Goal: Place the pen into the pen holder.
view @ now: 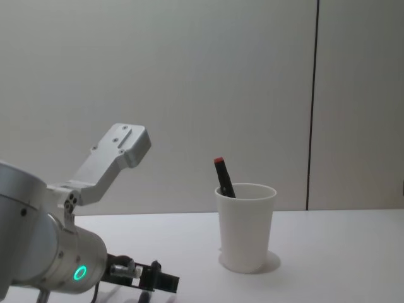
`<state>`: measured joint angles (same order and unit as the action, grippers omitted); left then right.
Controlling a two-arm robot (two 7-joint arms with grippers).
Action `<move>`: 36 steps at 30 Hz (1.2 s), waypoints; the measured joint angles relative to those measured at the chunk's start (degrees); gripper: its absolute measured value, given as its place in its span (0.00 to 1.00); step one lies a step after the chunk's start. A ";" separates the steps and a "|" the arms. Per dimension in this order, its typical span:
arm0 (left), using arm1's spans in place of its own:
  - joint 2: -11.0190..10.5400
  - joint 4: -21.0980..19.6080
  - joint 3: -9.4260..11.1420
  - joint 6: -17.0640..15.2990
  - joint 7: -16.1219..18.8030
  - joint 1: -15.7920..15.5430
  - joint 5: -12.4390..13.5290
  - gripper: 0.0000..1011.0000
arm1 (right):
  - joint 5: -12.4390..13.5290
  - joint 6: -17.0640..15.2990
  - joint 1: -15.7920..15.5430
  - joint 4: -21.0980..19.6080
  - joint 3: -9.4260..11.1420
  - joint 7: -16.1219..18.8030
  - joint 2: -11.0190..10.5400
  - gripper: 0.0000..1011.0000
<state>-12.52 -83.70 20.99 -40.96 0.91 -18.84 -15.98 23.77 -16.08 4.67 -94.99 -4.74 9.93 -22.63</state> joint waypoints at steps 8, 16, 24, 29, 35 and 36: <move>0.08 0.09 -0.12 -0.61 -0.16 0.06 0.31 0.86 | 0.00 0.00 0.00 0.00 0.00 0.00 0.00 0.99; 0.00 0.01 -0.03 -1.06 -1.19 0.17 1.65 0.64 | 0.00 0.00 0.00 0.00 0.00 0.00 0.00 0.99; 0.08 -0.15 0.04 -1.67 -1.59 0.32 2.41 0.38 | 0.00 0.00 0.00 0.00 0.00 0.00 0.00 0.99; 0.22 -0.19 0.01 -1.98 -1.59 0.38 2.52 0.21 | 0.00 0.00 0.00 0.00 0.00 0.00 0.00 0.99; 0.41 -0.20 -0.08 -2.28 -1.61 0.41 2.67 0.14 | 0.00 0.00 0.00 0.00 0.00 0.00 0.00 0.99; 0.47 -0.20 -0.11 -2.33 -1.61 0.43 2.70 0.14 | 0.00 0.00 0.00 0.00 0.00 0.00 0.00 0.99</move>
<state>-12.05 -83.89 20.88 -43.28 -0.70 -18.41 -13.28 23.77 -16.08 4.68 -94.99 -4.75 9.93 -22.63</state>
